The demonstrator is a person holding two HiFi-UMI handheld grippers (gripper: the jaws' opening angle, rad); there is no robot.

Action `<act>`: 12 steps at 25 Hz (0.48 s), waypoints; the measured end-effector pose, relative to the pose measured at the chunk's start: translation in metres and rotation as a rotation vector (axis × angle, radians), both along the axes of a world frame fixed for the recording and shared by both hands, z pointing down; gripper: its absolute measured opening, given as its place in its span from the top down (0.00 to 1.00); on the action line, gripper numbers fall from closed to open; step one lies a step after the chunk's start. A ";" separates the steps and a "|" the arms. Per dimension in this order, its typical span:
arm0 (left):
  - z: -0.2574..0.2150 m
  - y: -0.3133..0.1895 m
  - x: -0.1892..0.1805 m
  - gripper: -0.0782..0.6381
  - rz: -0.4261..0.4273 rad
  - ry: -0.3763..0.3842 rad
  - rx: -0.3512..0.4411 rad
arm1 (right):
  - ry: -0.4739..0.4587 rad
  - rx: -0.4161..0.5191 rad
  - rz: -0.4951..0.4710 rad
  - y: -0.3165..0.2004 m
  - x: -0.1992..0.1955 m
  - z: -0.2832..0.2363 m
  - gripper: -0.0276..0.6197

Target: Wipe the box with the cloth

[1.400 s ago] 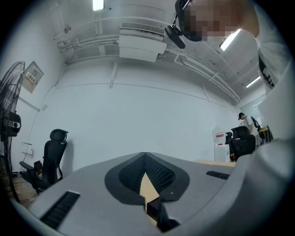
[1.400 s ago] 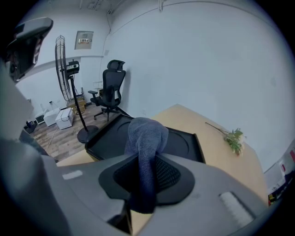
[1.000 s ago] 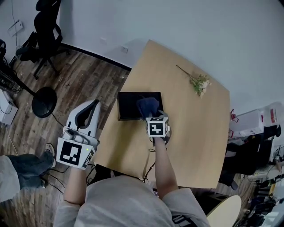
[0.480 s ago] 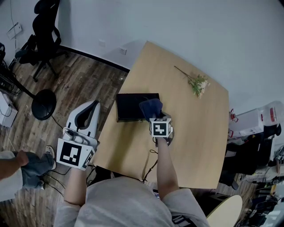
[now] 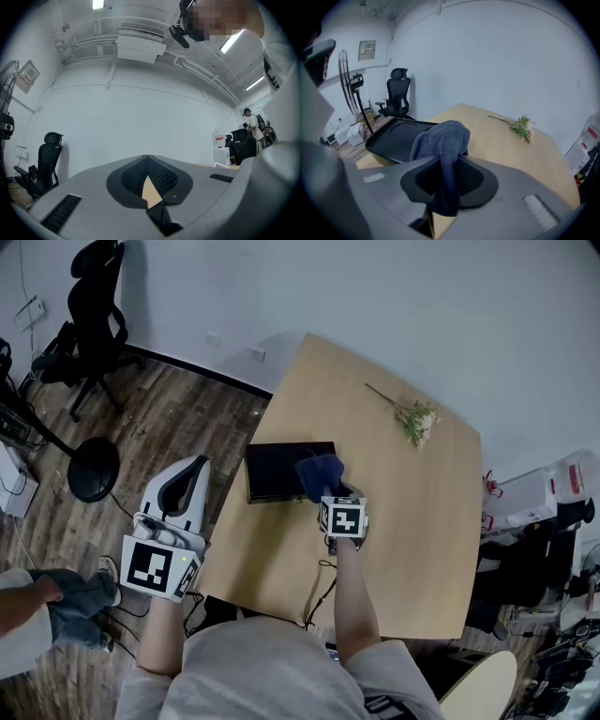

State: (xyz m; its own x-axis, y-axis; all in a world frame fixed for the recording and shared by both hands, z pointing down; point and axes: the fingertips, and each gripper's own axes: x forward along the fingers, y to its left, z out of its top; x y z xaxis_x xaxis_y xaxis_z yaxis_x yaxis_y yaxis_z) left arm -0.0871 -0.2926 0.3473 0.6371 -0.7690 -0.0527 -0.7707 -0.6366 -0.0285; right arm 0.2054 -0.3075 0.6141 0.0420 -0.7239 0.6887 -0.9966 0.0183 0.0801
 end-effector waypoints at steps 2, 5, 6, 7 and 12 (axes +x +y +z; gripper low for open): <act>-0.001 0.000 0.002 0.88 0.010 0.002 0.002 | -0.047 0.035 0.006 0.005 -0.006 -0.005 0.82; -0.003 -0.001 0.006 0.88 0.028 0.009 0.004 | -0.067 0.090 -0.011 0.011 -0.019 -0.017 0.82; -0.003 -0.001 0.007 0.88 0.035 0.010 0.004 | -0.067 0.110 -0.018 0.013 -0.024 -0.023 0.82; -0.004 0.000 0.009 0.88 0.040 0.010 0.004 | -0.066 0.129 -0.023 0.015 -0.028 -0.028 0.82; -0.008 0.002 0.016 0.88 0.071 0.013 0.009 | -0.069 0.222 -0.026 0.025 -0.038 -0.059 0.82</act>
State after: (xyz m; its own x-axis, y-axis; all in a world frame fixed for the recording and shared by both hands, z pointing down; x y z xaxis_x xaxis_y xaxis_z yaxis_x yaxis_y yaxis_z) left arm -0.0714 -0.2905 0.3395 0.6895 -0.7211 -0.0682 -0.7237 -0.6897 -0.0242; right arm 0.1676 -0.2829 0.5549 -0.0202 -0.8584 0.5126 -0.9993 0.0333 0.0163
